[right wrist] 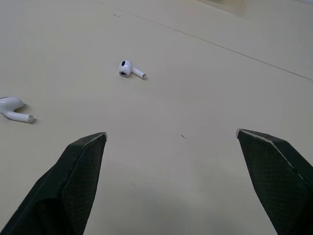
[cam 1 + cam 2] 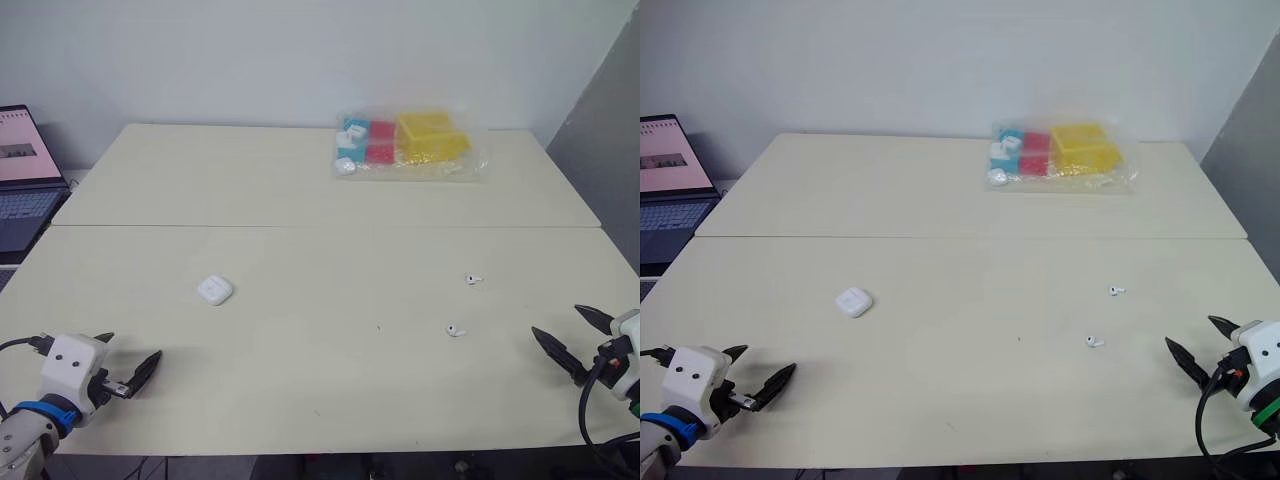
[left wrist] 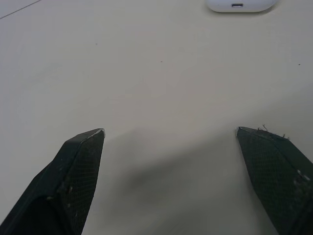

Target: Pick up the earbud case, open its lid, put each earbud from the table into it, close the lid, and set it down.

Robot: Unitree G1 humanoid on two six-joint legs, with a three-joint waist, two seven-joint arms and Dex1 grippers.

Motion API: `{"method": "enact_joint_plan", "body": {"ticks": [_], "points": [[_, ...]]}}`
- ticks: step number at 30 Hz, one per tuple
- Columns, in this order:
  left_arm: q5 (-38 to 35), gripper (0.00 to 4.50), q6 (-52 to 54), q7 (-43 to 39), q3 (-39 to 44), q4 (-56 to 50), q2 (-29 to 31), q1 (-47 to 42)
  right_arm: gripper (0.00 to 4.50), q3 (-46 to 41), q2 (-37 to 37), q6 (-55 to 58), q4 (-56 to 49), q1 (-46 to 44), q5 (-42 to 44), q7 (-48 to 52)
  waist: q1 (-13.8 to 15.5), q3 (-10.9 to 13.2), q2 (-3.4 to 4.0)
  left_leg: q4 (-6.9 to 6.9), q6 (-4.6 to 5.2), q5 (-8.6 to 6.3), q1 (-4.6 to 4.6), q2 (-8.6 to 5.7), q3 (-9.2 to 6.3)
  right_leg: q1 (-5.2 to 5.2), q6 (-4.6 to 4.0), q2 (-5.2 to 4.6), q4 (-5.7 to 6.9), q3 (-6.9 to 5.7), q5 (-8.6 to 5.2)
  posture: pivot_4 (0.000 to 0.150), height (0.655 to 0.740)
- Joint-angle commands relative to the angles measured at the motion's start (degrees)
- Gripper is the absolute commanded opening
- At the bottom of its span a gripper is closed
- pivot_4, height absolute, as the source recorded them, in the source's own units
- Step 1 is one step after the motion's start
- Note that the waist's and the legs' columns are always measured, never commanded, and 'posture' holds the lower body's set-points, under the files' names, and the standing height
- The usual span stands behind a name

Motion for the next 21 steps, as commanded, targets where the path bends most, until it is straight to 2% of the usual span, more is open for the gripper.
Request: {"method": "enact_joint_plan", "body": {"ticks": [1, 7, 13, 14, 21], "points": [[0.28, 4.5, -1.07, -0.85, 0.93, -1.58, 0.65, 0.35, 4.45, -0.52, -1.64, -1.1, -0.49, -1.11, -0.05, 0.36, 0.0, 0.0, 0.0, 0.0, 0.0, 0.0, 0.0, 0.0, 0.0, 0.0, 0.0, 0.0, 0.0, 0.0, 0.0, 0.15, 0.7354], [-2.16, 4.5, -4.9, -4.18, 2.29, -0.69, -0.45, -0.19, 4.45, -0.69, -3.01, -0.44, -0.8, -1.63, 0.81, 0.88, 0.06, -0.04, -0.08, 0.04, 0.0, 0.0, 0.0, -0.01, 0.03, 0.01, -0.03, -0.01, 0.0, 0.04, -0.01, 0.15, 0.7354], [-0.04, 4.5, -8.72, -2.45, 3.61, 1.89, -0.22, -0.84, 4.45, -0.55, -2.89, -0.99, -1.28, -0.8, 0.35, 0.98, 0.1, -0.04, -0.07, 0.01, 0.0, 0.0, -0.02, -0.01, 0.01, 0.01, 0.15, 0.03, 0.0, -0.03, 0.09, 0.15, 0.7354], [-2.46, 4.5, -7.09, -4.01, 3.9, 1.75, -0.18, -0.84, 4.45, -0.51, -2.86, -1.0, -1.38, -0.82, 0.4, 0.93, 0.08, -0.04, -0.07, 0.01, 0.0, 0.0, -0.01, -0.01, 0.01, 0.0, 0.15, 0.04, 0.01, -0.02, 0.09, 0.15, 0.7354], [-4.83, 4.5, -3.65, -7.91, 3.96, 1.19, 1.5, -0.66, 4.45, -0.71, -3.01, -2.04, -0.57, -0.67, 0.06, 1.25, 0.09, -0.04, -0.07, 0.03, 0.0, 0.0, -0.01, -0.01, 0.02, 0.0, 0.09, 0.03, 0.01, 0.0, 0.06, 0.15, 0.7354]]}}
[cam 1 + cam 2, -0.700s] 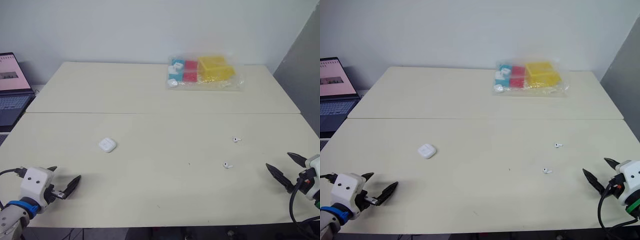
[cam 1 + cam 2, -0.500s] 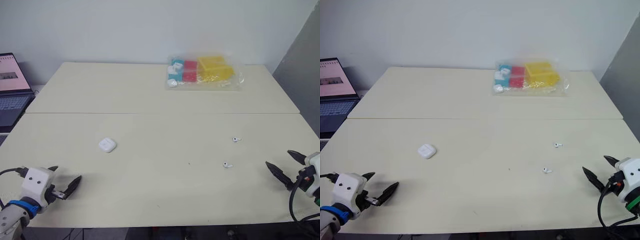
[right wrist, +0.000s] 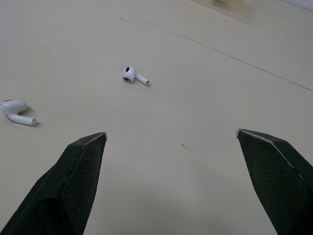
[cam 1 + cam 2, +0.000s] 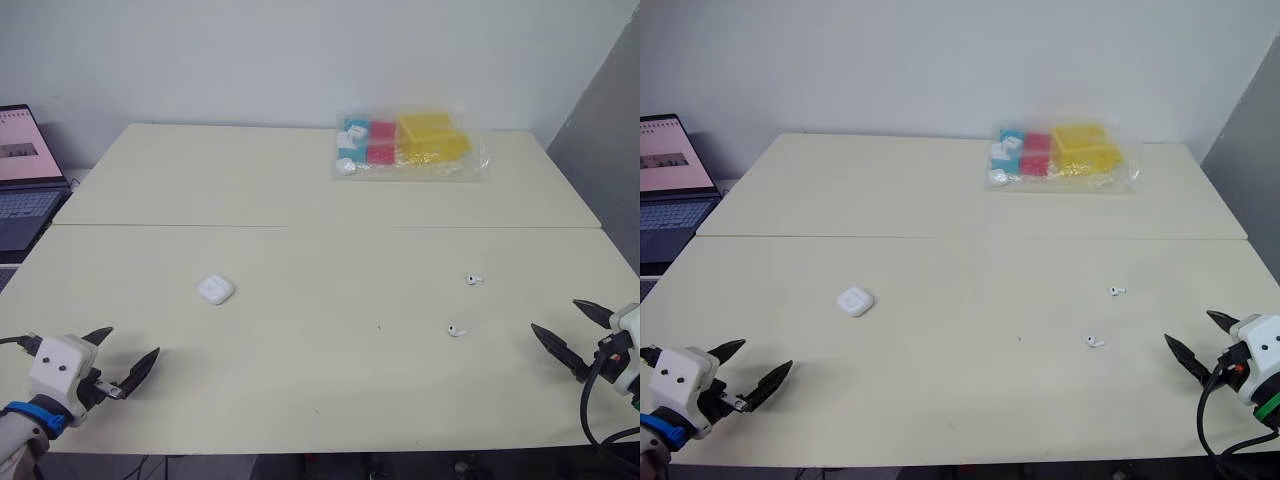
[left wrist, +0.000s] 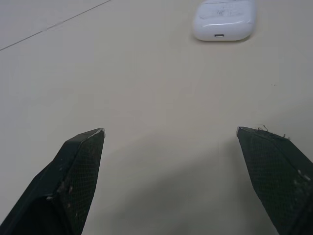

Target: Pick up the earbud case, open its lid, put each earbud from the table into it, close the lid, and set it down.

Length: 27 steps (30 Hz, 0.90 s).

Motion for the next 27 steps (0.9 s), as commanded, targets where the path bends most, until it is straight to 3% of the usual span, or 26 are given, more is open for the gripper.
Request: {"method": "enact_joint_plan", "body": {"ticks": [1, 6, 14, 21, 27], "points": [[-1.91, 4.5, 1.74, -1.91, 1.72, -1.31, 1.81, 0.22, 4.45, -1.26, -0.8, -1.81, -0.87, 0.23, -0.15, 0.28, 0.0, 0.0, 0.0, 0.0, 0.0, 0.0, 0.0, 0.0, 0.01, 0.0, 0.0, 0.0, 0.0, 0.0, 0.0, 0.15, 0.7354], [-3.75, 4.5, 7.46, -4.1, 1.06, -4.63, 5.15, -1.11, 4.45, -0.89, -1.09, -1.63, -1.78, 0.1, 0.75, 0.98, 0.0, 0.0, 0.0, -0.01, 0.0, 0.0, 0.0, 0.0, -0.02, 0.0, 0.04, 0.02, 0.0, -0.04, 0.02, 0.15, 0.7354], [-3.12, 4.5, 10.75, -6.94, -2.87, -4.06, 8.26, -7.37, 4.45, 6.55, -6.98, 6.68, -12.58, -4.34, 6.57, 6.92, -0.24, 0.01, 0.06, 0.0, 0.0, 0.0, 0.06, -0.01, -0.03, 0.01, 0.13, 0.07, 0.04, 0.03, 0.08, 0.15, 0.7354], [0.27, 4.5, 11.62, -10.82, -11.28, 5.16, 12.5, -21.37, 4.45, 21.07, -14.32, 20.2, -19.43, -23.77, 12.19, 9.09, -0.07, 0.07, 0.04, 0.05, 0.01, 0.02, 0.04, -0.02, -0.07, 0.02, 0.14, 0.14, 0.06, -0.05, 0.14, 0.15, 0.7354], [0.78, 4.5, 13.0, -11.29, -14.2, 8.23, 12.41, -26.94, 4.45, 25.54, -14.5, 25.15, -19.25, -30.3, 13.88, 9.39, -0.02, 0.06, 0.0, 0.0, -0.04, -0.03, -0.25, -0.04, -0.05, -0.12, 0.15, 0.12, -0.04, -0.03, 0.04, 0.15, 0.7354]]}}
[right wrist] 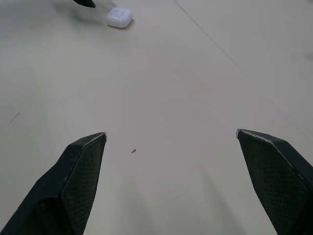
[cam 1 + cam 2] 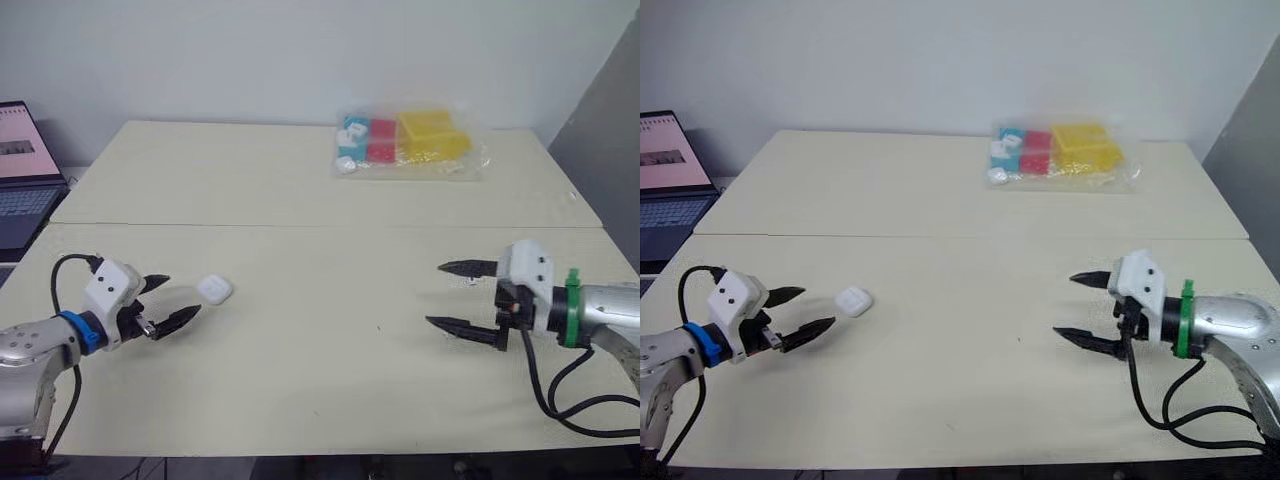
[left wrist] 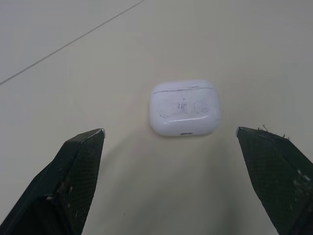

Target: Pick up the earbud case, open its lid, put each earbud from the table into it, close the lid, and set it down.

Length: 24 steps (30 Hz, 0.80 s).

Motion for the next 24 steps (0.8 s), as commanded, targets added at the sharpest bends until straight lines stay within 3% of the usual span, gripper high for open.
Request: {"method": "enact_joint_plan", "body": {"ticks": [1, 14, 24], "points": [[0.66, 4.5, 0.55, -0.36, -1.16, 0.75, 0.73, -3.11, 4.45, 0.21, -0.1, 0.22, -0.63, -2.15, 1.51, 1.52, 0.02, 0.0, -0.01, 0.01, -0.03, -0.02, -0.04, 0.0, 0.0, -0.01, 0.01, 0.0, -0.01, -0.01, -0.01, 0.15, 0.7354], [4.86, 4.5, 6.73, 0.13, -10.52, 3.49, -0.26, -11.51, 4.45, 3.44, 0.75, -4.61, -0.26, -1.46, -2.05, 4.76, 0.0, 0.01, -0.01, 0.06, -0.05, -0.02, 0.07, 0.01, -0.09, 0.04, 0.06, 0.03, 0.09, -0.06, -0.03, 0.15, 0.7354], [5.82, 4.5, 6.84, -2.15, -12.39, 6.03, 0.08, -12.26, 4.45, 4.24, 1.21, -3.62, -0.94, -3.21, -1.85, 4.75, -0.01, 0.0, -0.01, 0.07, -0.05, -0.02, 0.08, 0.0, -0.08, 0.06, 0.06, 0.03, 0.08, -0.02, -0.03, 0.15, 0.7354]]}}
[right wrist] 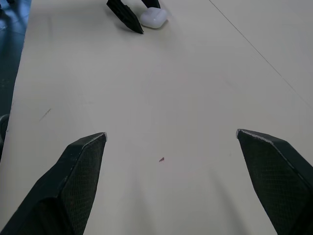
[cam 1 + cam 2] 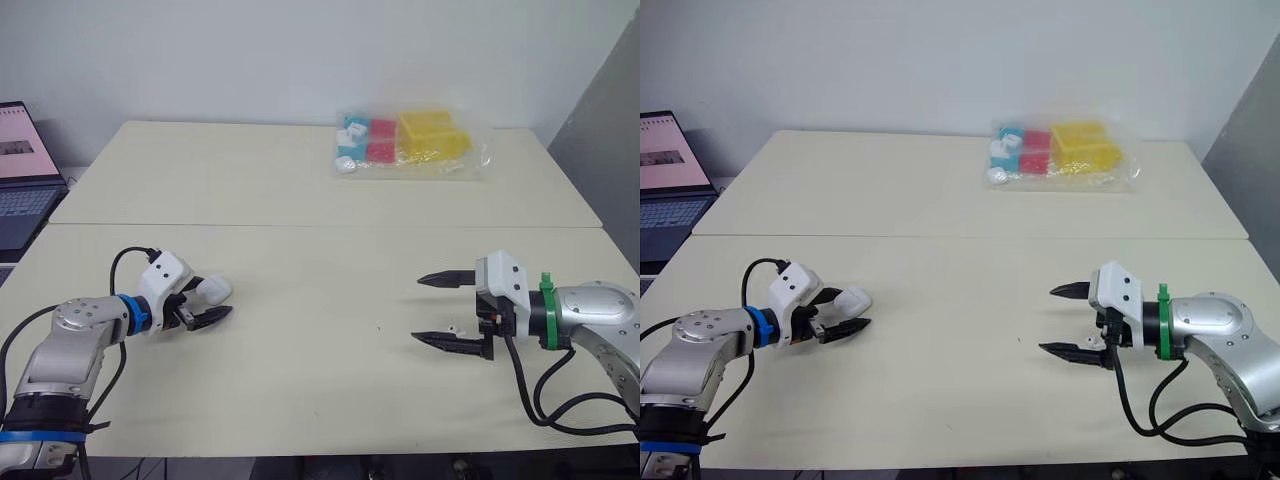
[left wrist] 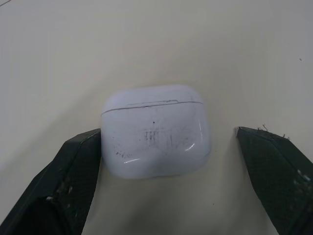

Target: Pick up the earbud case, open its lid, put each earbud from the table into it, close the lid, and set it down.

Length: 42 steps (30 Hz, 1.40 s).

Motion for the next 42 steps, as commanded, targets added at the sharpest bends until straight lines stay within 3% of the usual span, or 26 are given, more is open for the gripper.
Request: {"method": "enact_joint_plan", "body": {"ticks": [1, 9, 12, 16, 25, 28, 30, 34, 38, 42], "points": [[0.55, 4.5, 0.21, -1.58, -0.32, 2.08, 1.03, -1.66, 4.45, -0.25, 0.09, 0.11, -1.73, -1.44, 0.76, 0.12, 0.01, 0.0, 0.0, 0.01, 0.0, 0.0, 0.0, 0.0, 0.0, 0.01, 0.0, 0.0, 0.01, -0.03, 0.0, 0.15, 0.7354], [1.71, 4.5, 0.0, -4.14, -2.23, 8.1, 0.29, -6.3, 4.45, 0.42, 0.39, 1.29, -2.3, -2.76, 1.12, -0.18, 0.06, 0.0, 0.0, 0.03, 0.0, 0.0, 0.04, -0.01, -0.01, 0.04, 0.0, 0.01, 0.04, -0.03, 0.0, 0.15, 0.7354], [2.33, 3.91, -0.53, -5.19, -3.06, 9.23, 0.45, -6.82, 4.5, 0.27, 0.29, 2.27, -3.06, -3.13, 1.54, -0.38, 0.07, -0.01, 0.01, 0.04, 0.0, 0.0, 0.05, -0.02, -0.01, 0.05, 0.0, 0.03, 0.05, -0.03, 0.01, 0.15, 0.7354], [2.08, 2.8, -0.13, -6.66, -3.5, 8.68, 0.25, -6.32, 4.5, 0.1, 0.37, 3.37, -3.71, -3.59, 1.93, -0.68, 0.06, -0.01, 0.01, 0.04, 0.0, 0.0, 0.04, -0.02, 0.02, 0.04, 0.0, 0.02, 0.05, 0.01, 0.0, 0.15, 0.7354], [1.16, 2.78, -5.95, -8.73, -3.06, 5.21, -0.65, -4.51, 4.5, -0.3, 0.32, 2.44, -2.37, -4.51, -0.1, -1.58, 0.07, -0.01, 0.01, 0.04, 0.0, 0.0, 0.04, -0.03, 0.03, 0.04, 0.01, -0.01, 0.03, 0.01, 0.0, 0.15, 0.7354], [-2.72, 2.78, -7.12, -9.06, -3.22, -4.71, -4.66, -3.51, 4.5, -0.65, 0.39, 4.38, -2.43, -4.57, 0.19, -3.11, 0.15, -0.01, 0.01, 0.04, 0.0, 0.0, 0.0, -0.02, 0.03, 0.03, 0.0, -0.03, 0.02, 0.02, 0.0, 0.15, 0.7354], [-2.14, 2.78, -10.28, -8.53, -5.63, -11.22, -7.76, -2.91, 4.5, 0.41, -1.25, 4.42, -1.7, -3.78, -4.15, -5.2, 0.49, 0.0, -0.03, 0.12, 0.0, 0.0, -0.13, -0.01, -0.01, 0.03, 0.04, -0.07, 0.0, -0.03, 0.03, 0.15, 0.7354], [-0.58, 2.78, -14.66, -5.21, -8.2, -16.7, -12.98, -3.6, 4.5, -1.05, -0.09, 10.16, -2.33, -4.26, -0.01, -6.75, 0.43, -0.01, -0.04, 0.2, 0.0, 0.01, -0.19, -0.1, 0.01, 0.03, 0.08, -0.11, -0.01, 0.03, 0.11, 0.15, 0.7354], [3.76, 2.78, -28.91, -1.44, -10.99, -18.6, -19.09, -4.76, 4.5, -5.43, 5.55, 31.06, -3.8, -9.02, 19.12, -14.32, -0.06, 0.0, -0.04, 0.18, 0.0, 0.01, -0.02, -0.01, -0.04, 0.07, 0.03, 0.0, 0.05, 0.08, 0.14, 0.15, 0.7354], [4.18, 2.78, -33.88, -2.05, -12.35, -18.24, -19.57, -4.27, 4.5, -5.42, 9.46, 38.61, -3.32, -12.82, 25.24, -20.58, -0.09, -0.01, -0.02, 0.12, 0.01, 0.02, 0.06, 0.04, -0.07, 0.11, -0.01, 0.16, 0.06, 0.08, 0.17, 0.15, 0.7354]]}}
